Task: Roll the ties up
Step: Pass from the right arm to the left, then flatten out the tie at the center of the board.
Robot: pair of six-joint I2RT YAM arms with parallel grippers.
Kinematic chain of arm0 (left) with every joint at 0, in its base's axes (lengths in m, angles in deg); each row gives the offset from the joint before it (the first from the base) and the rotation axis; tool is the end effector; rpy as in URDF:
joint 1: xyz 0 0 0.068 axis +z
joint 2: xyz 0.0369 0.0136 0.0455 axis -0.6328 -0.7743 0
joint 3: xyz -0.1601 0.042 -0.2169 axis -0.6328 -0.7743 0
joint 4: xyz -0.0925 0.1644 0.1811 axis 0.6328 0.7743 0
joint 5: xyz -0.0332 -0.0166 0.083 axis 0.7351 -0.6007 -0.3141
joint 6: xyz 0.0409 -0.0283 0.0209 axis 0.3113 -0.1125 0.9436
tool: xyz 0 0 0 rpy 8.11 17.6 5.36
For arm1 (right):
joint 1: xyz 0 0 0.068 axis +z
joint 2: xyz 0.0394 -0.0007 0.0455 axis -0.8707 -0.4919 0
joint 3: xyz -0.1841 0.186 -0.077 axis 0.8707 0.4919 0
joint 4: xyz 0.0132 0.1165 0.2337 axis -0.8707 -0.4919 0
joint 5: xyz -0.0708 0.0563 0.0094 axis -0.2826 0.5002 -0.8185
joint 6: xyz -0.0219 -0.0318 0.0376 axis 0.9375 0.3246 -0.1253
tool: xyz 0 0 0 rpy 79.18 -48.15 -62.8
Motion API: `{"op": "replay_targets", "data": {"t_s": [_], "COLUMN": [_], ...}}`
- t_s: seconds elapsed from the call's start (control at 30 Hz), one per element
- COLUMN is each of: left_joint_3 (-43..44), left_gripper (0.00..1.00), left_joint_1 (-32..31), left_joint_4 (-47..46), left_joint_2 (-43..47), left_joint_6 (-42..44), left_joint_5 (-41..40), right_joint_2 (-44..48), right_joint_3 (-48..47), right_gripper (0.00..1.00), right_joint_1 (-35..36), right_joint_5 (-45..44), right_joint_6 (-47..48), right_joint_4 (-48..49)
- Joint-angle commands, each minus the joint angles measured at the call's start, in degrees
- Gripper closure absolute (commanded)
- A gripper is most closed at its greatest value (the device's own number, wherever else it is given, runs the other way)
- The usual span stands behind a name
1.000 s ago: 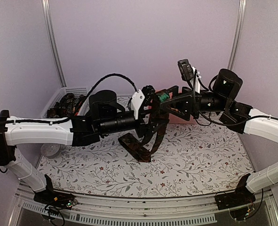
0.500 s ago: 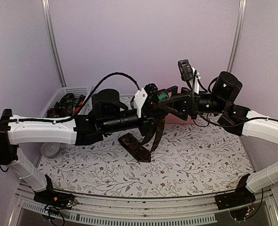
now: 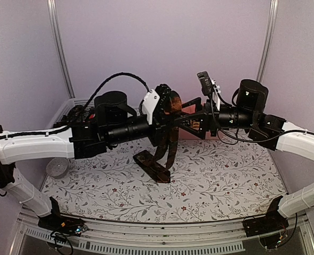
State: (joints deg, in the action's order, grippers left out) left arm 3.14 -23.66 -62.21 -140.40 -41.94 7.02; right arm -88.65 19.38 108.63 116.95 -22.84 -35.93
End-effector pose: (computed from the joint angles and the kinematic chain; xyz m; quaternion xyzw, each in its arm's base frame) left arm 0.1631 -0.3199 0.3564 0.3855 0.6170 -0.3599 0.5842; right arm 0.1769 0.2310 0.3838 -0.4146 0.5670 0.5568 0.4434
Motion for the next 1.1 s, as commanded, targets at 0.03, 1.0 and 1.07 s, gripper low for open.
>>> {"op": "replay_targets", "data": {"t_s": [0.03,1.0,1.07], "left_joint_3": [4.9,-7.8,-10.5], "left_gripper": [1.00,1.00,1.00], "left_joint_1": [2.3,6.5,6.9], "left_joint_4": [3.1,1.4,1.4], "left_joint_2": [6.9,22.6,24.3], "left_joint_6": [3.4,4.5,3.7], "left_joint_5": [-8.8,-39.6,-42.0], "right_joint_2": [5.0,-33.5,-35.6], "right_joint_3": [-0.4,3.1,2.4], "right_gripper": [0.13,0.31,0.34], "right_joint_1": [0.3,0.5,0.5], "right_joint_5": [-0.1,-10.4,-10.3], "right_joint_6": [5.2,0.6,-0.6], "right_joint_4": [-6.6,-12.6,-13.5]}}
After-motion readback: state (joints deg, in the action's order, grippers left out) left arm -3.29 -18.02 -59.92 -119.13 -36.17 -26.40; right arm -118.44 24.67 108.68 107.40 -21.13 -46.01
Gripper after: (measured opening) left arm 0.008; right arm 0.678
